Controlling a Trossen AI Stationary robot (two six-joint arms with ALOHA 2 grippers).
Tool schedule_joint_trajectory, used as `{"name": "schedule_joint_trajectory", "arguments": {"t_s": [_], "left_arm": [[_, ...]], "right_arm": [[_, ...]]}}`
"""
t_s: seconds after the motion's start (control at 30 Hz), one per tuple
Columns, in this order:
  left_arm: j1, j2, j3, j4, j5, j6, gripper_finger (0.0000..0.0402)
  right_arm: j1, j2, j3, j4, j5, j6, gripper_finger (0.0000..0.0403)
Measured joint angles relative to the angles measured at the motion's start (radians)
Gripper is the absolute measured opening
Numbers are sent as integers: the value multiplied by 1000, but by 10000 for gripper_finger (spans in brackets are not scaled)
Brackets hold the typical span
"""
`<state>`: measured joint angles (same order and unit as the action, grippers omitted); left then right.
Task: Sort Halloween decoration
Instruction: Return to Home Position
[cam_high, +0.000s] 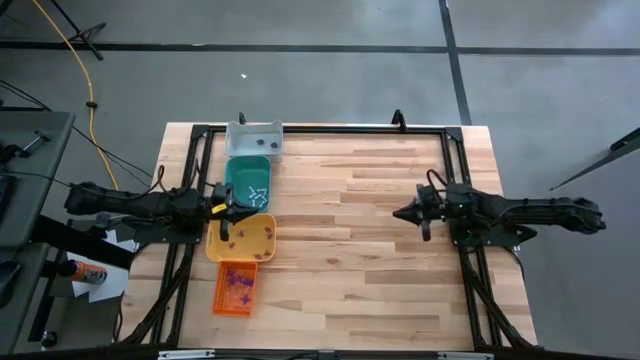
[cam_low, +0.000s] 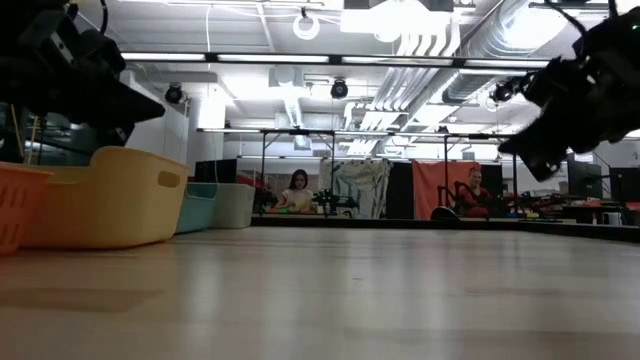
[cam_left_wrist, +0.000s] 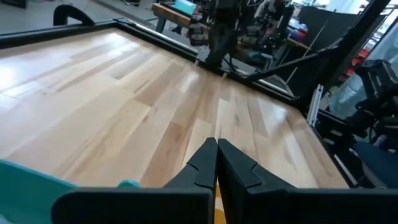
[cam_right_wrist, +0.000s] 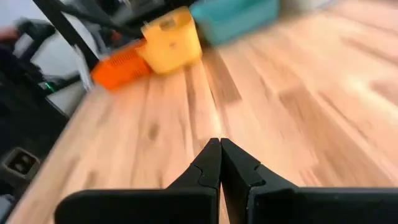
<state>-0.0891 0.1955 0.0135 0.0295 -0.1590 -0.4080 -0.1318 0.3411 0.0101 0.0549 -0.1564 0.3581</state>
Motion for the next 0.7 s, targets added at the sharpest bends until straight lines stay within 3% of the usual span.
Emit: {"name": "schedule_joint_trajectory", "arguments": {"t_s": [0.37,0.7], "left_arm": [[0,-41,0,3,0,0,0],[0,-166,0,5,0,0,0]], "right_arm": [[0,10,1,-23,8,0,0],[38,-85,2,-28,8,0,0]]}}
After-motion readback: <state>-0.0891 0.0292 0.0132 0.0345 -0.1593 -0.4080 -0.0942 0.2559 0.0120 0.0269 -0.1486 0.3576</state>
